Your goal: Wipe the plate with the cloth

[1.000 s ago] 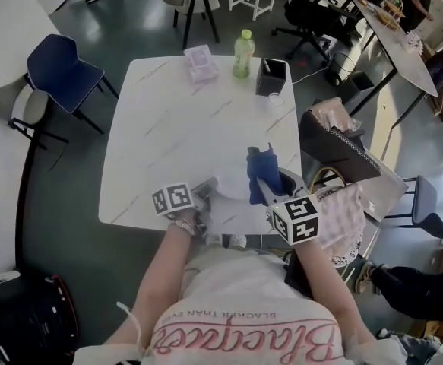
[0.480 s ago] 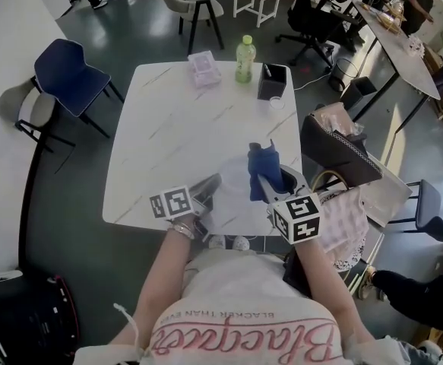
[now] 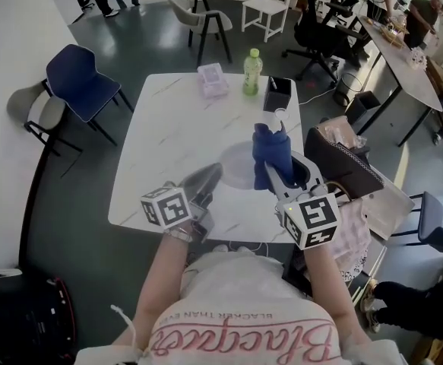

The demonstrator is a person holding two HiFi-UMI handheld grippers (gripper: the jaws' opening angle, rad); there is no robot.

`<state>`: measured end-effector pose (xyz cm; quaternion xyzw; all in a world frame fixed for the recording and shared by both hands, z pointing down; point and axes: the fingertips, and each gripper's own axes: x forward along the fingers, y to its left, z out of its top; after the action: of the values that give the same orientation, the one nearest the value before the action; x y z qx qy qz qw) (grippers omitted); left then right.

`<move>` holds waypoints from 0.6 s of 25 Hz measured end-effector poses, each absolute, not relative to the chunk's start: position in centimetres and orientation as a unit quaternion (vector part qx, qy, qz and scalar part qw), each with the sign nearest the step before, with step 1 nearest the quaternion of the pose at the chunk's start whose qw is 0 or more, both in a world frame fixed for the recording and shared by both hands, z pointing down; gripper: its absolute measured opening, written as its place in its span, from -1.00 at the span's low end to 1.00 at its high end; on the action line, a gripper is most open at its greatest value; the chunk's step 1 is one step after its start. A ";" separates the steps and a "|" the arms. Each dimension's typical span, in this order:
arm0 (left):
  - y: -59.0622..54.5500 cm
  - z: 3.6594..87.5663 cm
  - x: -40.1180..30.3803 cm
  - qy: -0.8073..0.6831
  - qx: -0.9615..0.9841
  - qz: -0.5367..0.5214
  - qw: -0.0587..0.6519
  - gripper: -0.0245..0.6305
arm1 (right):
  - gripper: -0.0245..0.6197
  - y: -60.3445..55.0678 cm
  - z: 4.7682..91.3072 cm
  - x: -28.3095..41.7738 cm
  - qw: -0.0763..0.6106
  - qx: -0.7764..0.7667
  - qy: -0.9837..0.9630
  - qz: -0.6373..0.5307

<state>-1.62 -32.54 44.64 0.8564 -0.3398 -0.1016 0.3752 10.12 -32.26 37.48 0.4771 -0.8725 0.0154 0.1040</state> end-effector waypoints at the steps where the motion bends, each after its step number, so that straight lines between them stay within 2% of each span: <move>1: -32.4 43.7 -1.9 -0.339 0.860 -0.111 0.364 -0.88 | -0.54 -32.1 36.4 9.8 0.096 0.476 -0.874 0.008; 6: -32.1 40.8 -3.1 -0.347 0.868 -0.143 0.324 -0.89 | -0.54 -30.8 33.3 7.1 0.073 0.451 -0.890 -0.009; 15: -31.2 39.3 -3.1 -0.348 0.885 -0.137 0.279 -0.89 | -0.54 -30.1 33.3 2.0 0.097 0.401 -0.911 -0.027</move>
<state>-3.10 -31.17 39.31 0.8845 -0.3475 -0.1374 0.2792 1.97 -30.11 33.30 0.4009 -0.9105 -0.0270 0.0972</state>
